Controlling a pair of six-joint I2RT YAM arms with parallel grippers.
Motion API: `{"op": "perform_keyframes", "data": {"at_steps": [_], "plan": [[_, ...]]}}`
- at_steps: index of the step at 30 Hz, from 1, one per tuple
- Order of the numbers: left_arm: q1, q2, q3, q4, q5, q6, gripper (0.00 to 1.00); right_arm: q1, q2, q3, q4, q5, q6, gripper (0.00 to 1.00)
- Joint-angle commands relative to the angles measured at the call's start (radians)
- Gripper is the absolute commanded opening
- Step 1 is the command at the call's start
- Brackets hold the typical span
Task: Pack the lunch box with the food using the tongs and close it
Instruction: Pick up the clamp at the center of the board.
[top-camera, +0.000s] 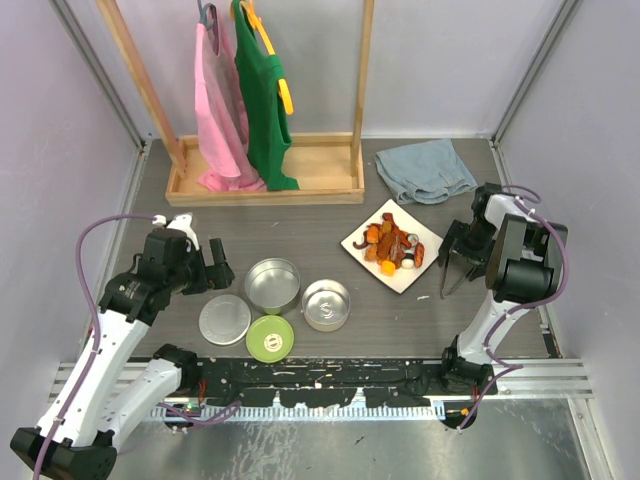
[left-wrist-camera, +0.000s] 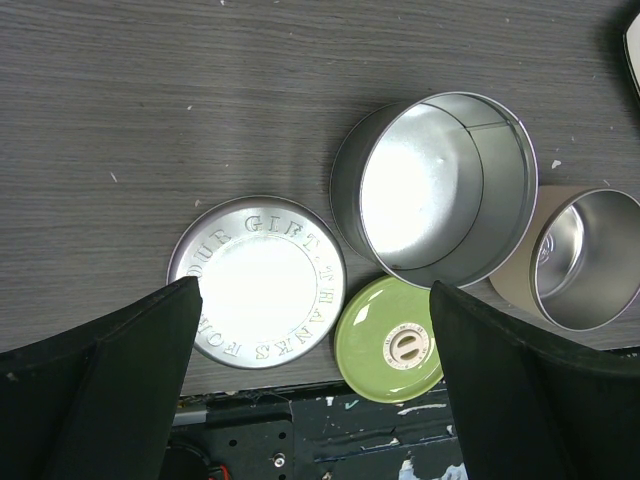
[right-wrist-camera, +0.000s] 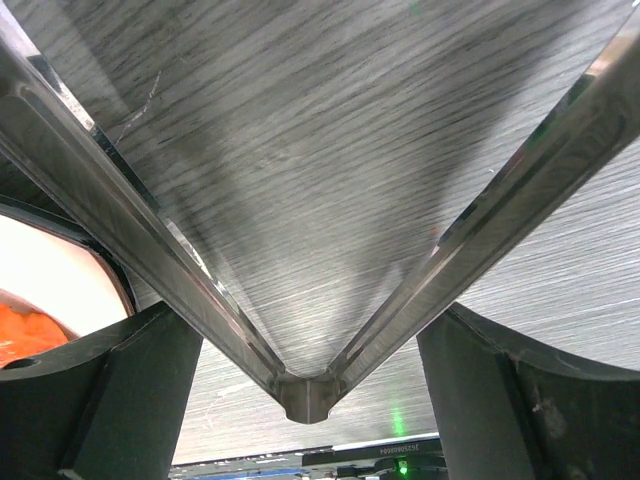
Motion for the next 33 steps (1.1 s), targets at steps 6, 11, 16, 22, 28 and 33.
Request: {"op": "perform_keyframes", "data": {"at_steps": [6,11,16,22,28,33], "plan": [[0.002,-0.001,0.002,0.038,-0.002,0.001,0.98,-0.008,0.048,-0.011,0.156,-0.047,0.015,0.91],[0.003,-0.001,0.003,0.038,-0.005,0.001,0.98,-0.008,0.016,-0.027,0.187,0.0,0.069,0.85],[0.003,-0.001,0.001,0.036,-0.009,0.0,0.98,-0.007,-0.001,-0.039,0.206,0.011,0.073,0.85],[0.003,0.002,0.002,0.036,-0.008,0.0,0.98,-0.007,0.039,-0.035,0.215,-0.003,0.057,0.85],[0.003,0.002,0.0,0.036,-0.01,-0.002,0.98,-0.007,-0.043,-0.086,0.263,-0.009,0.069,0.66],[0.003,0.004,0.002,0.036,-0.005,-0.001,0.98,-0.006,-0.19,-0.147,0.249,-0.003,0.086,0.61]]}}
